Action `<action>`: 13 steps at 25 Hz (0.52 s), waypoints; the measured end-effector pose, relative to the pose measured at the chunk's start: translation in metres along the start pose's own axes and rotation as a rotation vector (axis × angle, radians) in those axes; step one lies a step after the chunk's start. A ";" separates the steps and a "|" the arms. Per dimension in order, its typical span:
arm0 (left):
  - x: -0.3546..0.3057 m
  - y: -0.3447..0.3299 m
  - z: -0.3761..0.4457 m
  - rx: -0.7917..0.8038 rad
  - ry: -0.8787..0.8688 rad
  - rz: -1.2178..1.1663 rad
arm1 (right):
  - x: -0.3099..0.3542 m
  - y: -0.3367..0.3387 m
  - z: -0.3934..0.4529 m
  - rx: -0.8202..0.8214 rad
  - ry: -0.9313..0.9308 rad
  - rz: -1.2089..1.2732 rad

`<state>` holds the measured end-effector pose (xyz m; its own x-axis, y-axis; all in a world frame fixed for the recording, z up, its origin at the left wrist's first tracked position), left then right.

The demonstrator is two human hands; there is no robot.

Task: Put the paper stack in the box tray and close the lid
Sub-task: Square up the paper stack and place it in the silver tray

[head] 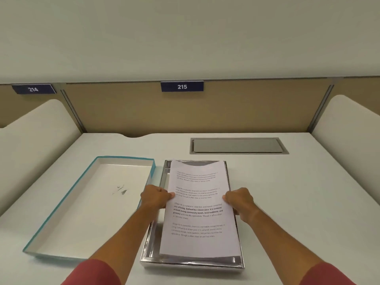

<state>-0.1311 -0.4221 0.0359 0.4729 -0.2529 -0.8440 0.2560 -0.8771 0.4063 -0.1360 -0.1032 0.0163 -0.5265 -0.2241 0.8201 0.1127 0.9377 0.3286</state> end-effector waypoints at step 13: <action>0.009 -0.012 0.033 -0.005 -0.069 0.276 | -0.002 -0.029 0.009 -0.180 -0.025 -0.257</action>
<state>-0.1573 -0.4269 0.0116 0.4670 -0.5094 -0.7228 0.1293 -0.7693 0.6257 -0.1459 -0.1276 0.0007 -0.5773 -0.4395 0.6882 0.1193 0.7884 0.6035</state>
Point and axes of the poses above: each hand's wrist, its own z-axis towards the middle knuckle, its own y-axis out of the back of the hand, x = y × z, the point moved 10 cm from there along z, towards the middle knuckle, and after that the axes turned 2 degrees about -x, right-handed, at the moved point
